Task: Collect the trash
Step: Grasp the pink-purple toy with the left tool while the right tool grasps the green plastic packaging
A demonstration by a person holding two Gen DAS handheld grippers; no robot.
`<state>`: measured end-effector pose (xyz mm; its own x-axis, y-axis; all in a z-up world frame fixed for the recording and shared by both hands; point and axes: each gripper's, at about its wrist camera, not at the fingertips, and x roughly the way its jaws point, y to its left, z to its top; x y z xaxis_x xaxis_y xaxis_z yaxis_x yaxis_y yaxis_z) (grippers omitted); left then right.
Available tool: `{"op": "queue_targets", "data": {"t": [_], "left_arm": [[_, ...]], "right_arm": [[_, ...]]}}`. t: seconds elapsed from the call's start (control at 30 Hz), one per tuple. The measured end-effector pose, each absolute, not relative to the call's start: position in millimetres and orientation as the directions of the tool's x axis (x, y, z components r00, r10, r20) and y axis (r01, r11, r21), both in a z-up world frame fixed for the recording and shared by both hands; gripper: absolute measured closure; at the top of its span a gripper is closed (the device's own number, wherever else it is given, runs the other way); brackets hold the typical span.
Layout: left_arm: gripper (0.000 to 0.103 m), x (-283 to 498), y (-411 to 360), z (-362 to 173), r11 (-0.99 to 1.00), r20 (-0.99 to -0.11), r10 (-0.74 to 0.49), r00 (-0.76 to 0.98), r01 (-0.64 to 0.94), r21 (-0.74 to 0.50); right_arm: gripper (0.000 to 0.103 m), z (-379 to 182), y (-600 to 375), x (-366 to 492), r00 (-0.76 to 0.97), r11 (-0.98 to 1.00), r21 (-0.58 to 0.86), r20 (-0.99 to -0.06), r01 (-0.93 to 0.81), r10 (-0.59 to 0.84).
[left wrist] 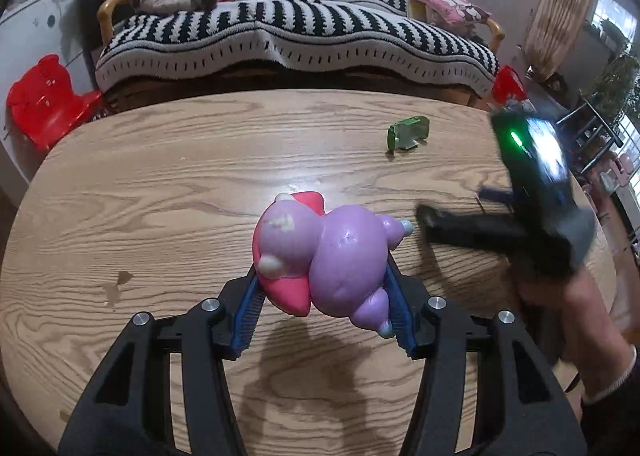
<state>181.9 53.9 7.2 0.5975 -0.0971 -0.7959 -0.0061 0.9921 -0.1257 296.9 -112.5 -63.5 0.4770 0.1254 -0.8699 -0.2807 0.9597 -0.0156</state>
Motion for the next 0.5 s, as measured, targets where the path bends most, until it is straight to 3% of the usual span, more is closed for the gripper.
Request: {"op": "queue_targets", "data": {"t": [0.23, 0.5], "left_arm": [[0.049, 190, 56, 4, 0.987, -0.802, -0.110, 0.587, -0.030, -0.158], [0.049, 191, 54, 2, 0.985, -0.802, -0.119, 0.586, -0.030, -0.169]], "right_arm": [[0.007, -70, -94, 364, 0.457, 0.937, 0.015, -0.870, -0.350, 0.184], [0.007, -70, -87, 385, 0.448, 0.924, 0.011, -0.872, -0.383, 0.197]]}}
